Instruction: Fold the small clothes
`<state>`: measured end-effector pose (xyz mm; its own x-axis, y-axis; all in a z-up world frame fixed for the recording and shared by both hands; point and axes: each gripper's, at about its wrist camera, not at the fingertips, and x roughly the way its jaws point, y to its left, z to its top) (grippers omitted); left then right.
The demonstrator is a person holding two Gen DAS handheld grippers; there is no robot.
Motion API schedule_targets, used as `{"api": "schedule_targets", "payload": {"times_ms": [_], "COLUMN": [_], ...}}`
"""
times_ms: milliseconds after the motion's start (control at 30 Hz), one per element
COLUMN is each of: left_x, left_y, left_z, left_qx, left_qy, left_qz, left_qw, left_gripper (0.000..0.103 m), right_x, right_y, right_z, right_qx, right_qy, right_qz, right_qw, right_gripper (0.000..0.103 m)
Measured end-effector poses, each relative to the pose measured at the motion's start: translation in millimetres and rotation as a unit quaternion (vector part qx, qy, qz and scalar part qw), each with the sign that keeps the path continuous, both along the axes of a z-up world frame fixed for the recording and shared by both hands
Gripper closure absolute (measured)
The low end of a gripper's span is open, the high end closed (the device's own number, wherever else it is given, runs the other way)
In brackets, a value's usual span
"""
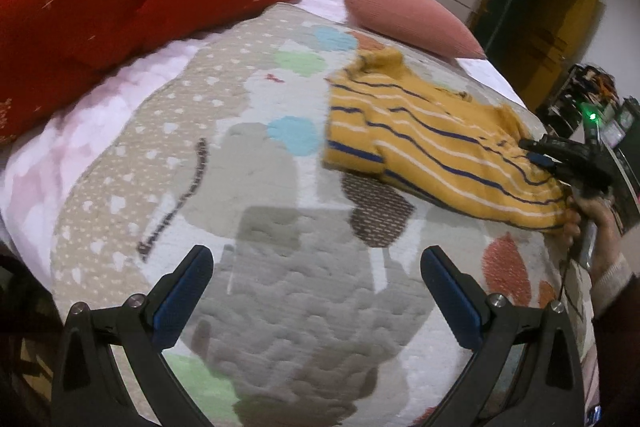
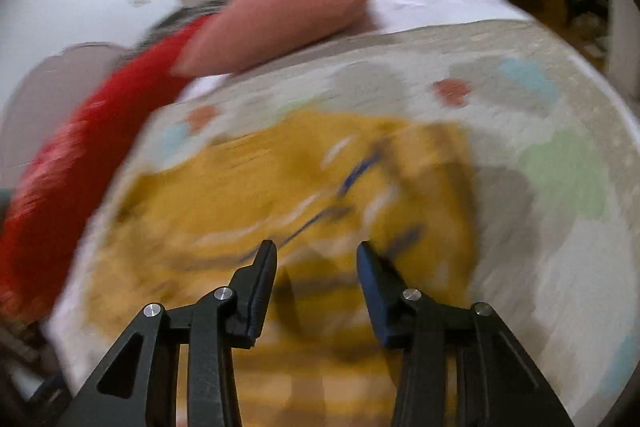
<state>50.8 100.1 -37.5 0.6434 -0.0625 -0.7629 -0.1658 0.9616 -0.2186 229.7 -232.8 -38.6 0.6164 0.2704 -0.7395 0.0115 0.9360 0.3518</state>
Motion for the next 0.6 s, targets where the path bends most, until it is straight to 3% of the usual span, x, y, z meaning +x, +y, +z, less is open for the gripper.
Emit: {"api": "schedule_targets", "payload": {"times_ms": [67, 133, 233, 367, 500, 600], "left_x": [-0.9, -0.7, 1.8, 3.7, 1.0, -4.3], "left_y": [10.4, 18.4, 28.6, 37.7, 42.9, 46.7], "left_z": [0.3, 0.5, 0.4, -4.4, -11.2, -10.9], "left_qx": [0.002, 0.010, 0.018, 0.013, -0.003, 0.002], "left_qy": [-0.001, -0.002, -0.003, -0.008, -0.002, 0.001], "left_qz": [0.010, 0.018, 0.027, 0.037, 0.044, 0.044], "left_qw": [0.9999, 0.9998, 0.9994, 0.9992, 0.9990, 0.9990], "left_gripper": [0.000, 0.000, 0.000, 0.000, 0.000, 0.000], "right_x": [21.3, 29.7, 24.6, 6.7, -3.2, -1.8], "right_y": [-25.6, -54.2, -71.9, -40.6, 44.2, 130.0], "right_z": [-11.7, -16.7, -4.1, 29.3, 65.7, 73.5], "right_qx": [0.005, 0.052, 0.041, 0.031, 0.001, -0.010], "right_qy": [0.023, 0.035, 0.035, 0.011, -0.014, -0.016], "right_qz": [-0.059, -0.115, -0.166, -0.109, 0.003, 0.107], "right_qw": [0.998, 0.991, 0.985, 0.993, 1.000, 0.994], "right_gripper": [0.071, 0.067, 0.063, 0.061, 0.058, 0.058]}}
